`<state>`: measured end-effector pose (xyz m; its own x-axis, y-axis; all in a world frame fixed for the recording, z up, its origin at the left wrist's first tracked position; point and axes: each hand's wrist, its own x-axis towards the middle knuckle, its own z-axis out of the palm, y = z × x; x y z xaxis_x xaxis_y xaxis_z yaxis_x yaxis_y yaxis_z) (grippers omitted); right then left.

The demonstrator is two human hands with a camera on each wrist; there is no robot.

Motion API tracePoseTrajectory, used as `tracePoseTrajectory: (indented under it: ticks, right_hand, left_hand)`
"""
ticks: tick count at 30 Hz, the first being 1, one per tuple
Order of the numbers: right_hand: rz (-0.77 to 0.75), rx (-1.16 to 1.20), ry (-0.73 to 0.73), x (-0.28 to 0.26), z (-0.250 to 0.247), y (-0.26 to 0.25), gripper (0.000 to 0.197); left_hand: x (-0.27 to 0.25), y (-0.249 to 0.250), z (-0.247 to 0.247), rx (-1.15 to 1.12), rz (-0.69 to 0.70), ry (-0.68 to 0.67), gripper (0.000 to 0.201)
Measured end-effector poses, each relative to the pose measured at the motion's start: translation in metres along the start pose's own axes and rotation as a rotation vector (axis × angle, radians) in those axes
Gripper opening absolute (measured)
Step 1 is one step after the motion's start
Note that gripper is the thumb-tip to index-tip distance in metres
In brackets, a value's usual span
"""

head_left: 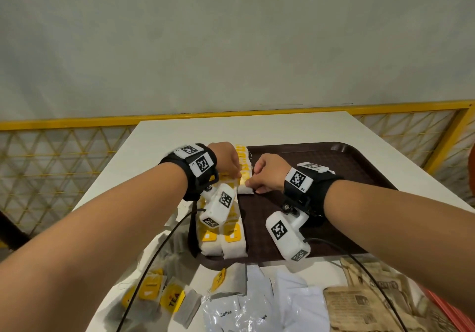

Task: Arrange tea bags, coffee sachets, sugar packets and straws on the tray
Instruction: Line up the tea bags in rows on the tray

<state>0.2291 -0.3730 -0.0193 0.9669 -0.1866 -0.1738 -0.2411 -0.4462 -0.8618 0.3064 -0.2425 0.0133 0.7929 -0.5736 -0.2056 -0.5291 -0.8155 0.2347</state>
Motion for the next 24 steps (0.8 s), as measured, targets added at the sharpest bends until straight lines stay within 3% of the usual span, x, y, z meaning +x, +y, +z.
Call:
tracePoseTrajectory:
  ticks: [4,10,14,18,24]
  right_hand:
    - [-0.05,-0.197,-0.049,-0.005,-0.003,0.001,0.033]
    - [-0.12,-0.35,-0.085,-0.006,0.002,-0.001,0.026]
    - [-0.087,-0.257,-0.111,-0.01,-0.005,-0.006,0.019]
    - [-0.033,-0.066,-0.072,-0.009,-0.007,-0.008,0.02]
    - [0.028,-0.041,-0.065,-0.002,0.0,-0.009,0.023]
  left_hand:
    - [0.005,-0.004,0.001,-0.035,-0.036,0.013,0.013]
    - [0.001,-0.009,0.001,-0.106,-0.064,0.099,0.014]
    - [-0.006,-0.016,-0.008,-0.133,-0.076,0.102,0.016]
    - [-0.01,-0.018,-0.015,-0.113,-0.098,0.021,0.018]
    - [-0.009,-0.009,-0.01,-0.111,-0.084,0.039,0.017]
